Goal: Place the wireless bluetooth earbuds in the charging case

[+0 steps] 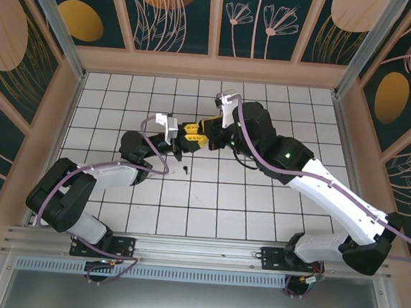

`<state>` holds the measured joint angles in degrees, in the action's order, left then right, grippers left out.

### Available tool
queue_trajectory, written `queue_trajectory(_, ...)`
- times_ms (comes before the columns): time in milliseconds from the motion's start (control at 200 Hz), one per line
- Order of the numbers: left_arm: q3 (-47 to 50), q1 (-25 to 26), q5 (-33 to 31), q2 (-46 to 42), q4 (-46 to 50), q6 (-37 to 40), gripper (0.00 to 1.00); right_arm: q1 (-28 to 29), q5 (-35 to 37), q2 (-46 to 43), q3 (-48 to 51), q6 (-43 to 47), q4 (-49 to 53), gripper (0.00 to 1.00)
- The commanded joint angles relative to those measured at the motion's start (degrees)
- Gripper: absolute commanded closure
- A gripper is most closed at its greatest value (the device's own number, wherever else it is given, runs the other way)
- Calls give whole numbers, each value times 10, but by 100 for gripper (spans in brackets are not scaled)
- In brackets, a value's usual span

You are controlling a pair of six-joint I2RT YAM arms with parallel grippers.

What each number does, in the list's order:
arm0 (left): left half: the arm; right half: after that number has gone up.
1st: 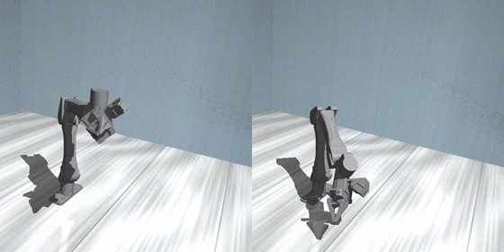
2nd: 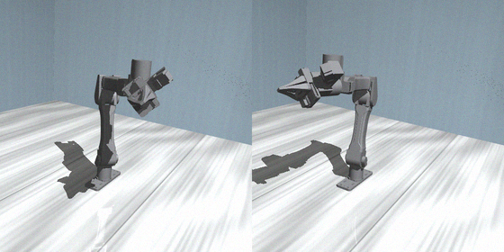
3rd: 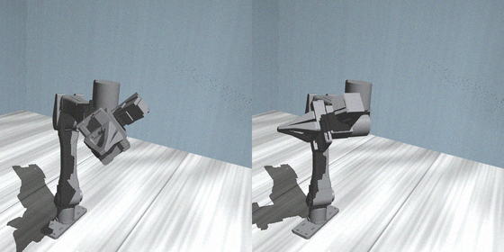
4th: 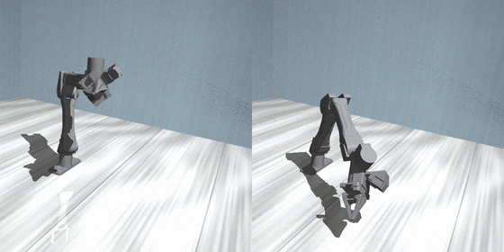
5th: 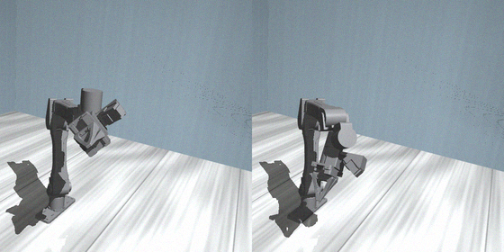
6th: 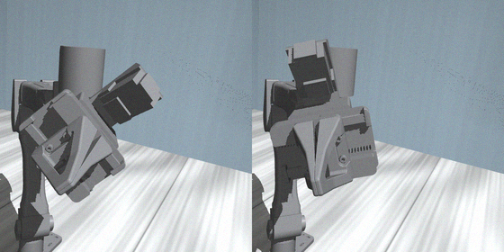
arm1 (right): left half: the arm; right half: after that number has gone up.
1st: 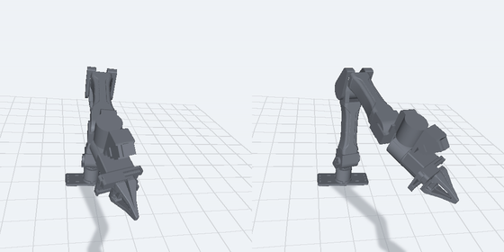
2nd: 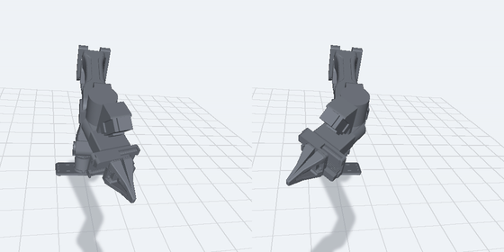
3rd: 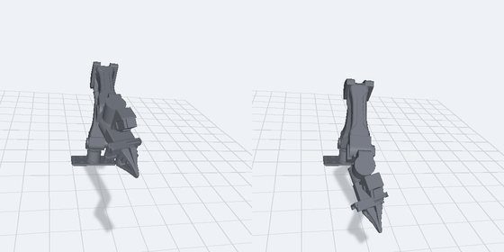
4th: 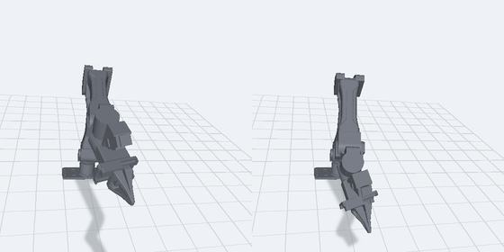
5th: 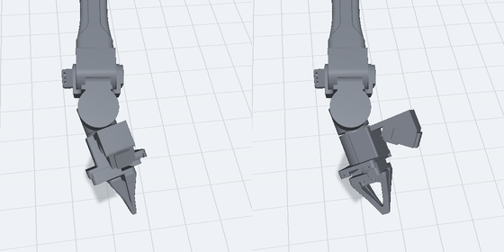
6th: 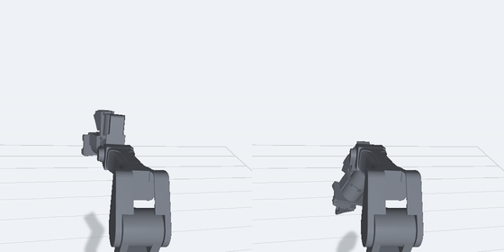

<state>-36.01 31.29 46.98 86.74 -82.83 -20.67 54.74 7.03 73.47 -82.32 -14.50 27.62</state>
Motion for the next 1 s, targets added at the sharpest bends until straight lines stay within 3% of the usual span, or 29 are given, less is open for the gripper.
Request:
queue_trajectory(0, -18, 4, 0, -10, -17, 13, 100, -4, -3, -16, 13, -11, 0, 93)
queue_trajectory(996, -23, 8, 15, -15, -7, 21, 100, -21, -17, -32, 47, -27, -18, 94)
